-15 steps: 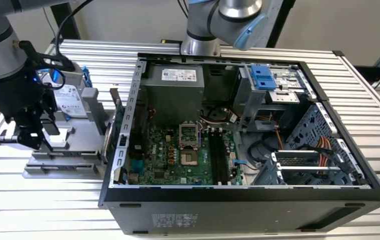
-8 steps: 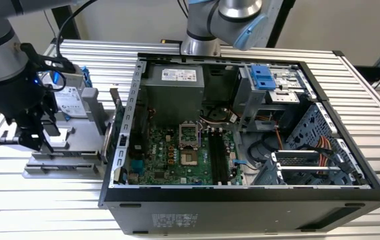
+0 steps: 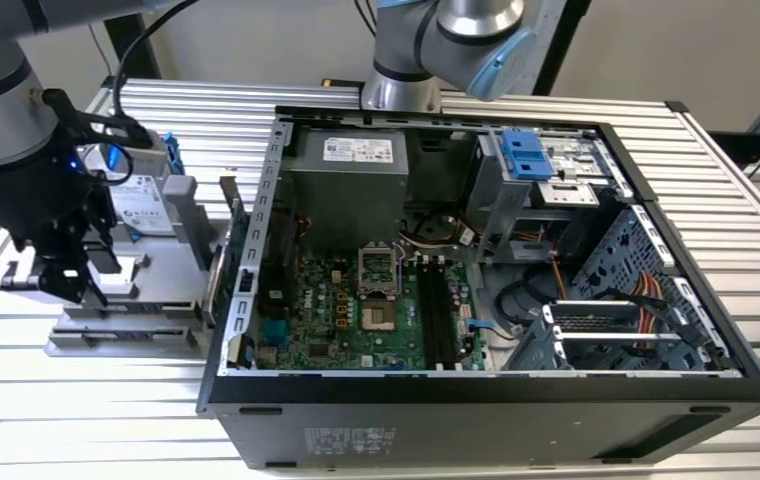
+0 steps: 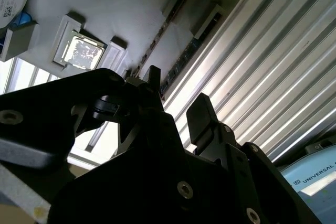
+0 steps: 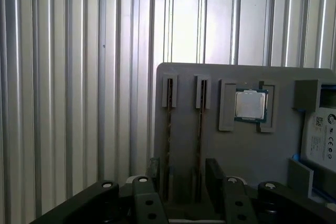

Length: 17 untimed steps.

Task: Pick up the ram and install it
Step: 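Pick up the ram and move it above insertion slot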

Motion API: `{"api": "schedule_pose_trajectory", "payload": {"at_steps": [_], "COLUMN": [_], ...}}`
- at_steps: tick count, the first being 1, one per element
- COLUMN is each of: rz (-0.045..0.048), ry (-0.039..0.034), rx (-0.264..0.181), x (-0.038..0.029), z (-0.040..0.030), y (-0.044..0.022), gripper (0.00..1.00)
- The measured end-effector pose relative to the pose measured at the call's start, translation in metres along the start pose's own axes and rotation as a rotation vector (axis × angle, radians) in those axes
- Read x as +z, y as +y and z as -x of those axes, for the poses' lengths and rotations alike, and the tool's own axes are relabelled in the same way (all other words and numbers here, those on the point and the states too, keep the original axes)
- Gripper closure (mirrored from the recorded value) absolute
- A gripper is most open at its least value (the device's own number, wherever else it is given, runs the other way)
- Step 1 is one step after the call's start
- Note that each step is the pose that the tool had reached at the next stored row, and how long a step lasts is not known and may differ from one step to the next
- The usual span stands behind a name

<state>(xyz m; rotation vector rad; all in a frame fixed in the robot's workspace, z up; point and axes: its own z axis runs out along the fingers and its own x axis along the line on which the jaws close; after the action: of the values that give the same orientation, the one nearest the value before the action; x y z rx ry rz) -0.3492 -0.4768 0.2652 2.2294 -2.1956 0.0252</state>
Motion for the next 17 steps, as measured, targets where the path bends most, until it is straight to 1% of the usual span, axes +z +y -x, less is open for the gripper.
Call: {"api": "schedule_pose_trajectory", "payload": {"at_steps": [3,9,17], "rz": [0.0003,0.0005,0.0004], "ry": [0.0009,0.0012,0.0011], "rx": [0.0,0.0,0.0], "x": [0.0024,0.0101,0.0213], "z": [0.0,-0.0011,-0.0122], "y": [0.0001,0.0001,0.0003], "gripper": [0.0,0.0,0.0]}}
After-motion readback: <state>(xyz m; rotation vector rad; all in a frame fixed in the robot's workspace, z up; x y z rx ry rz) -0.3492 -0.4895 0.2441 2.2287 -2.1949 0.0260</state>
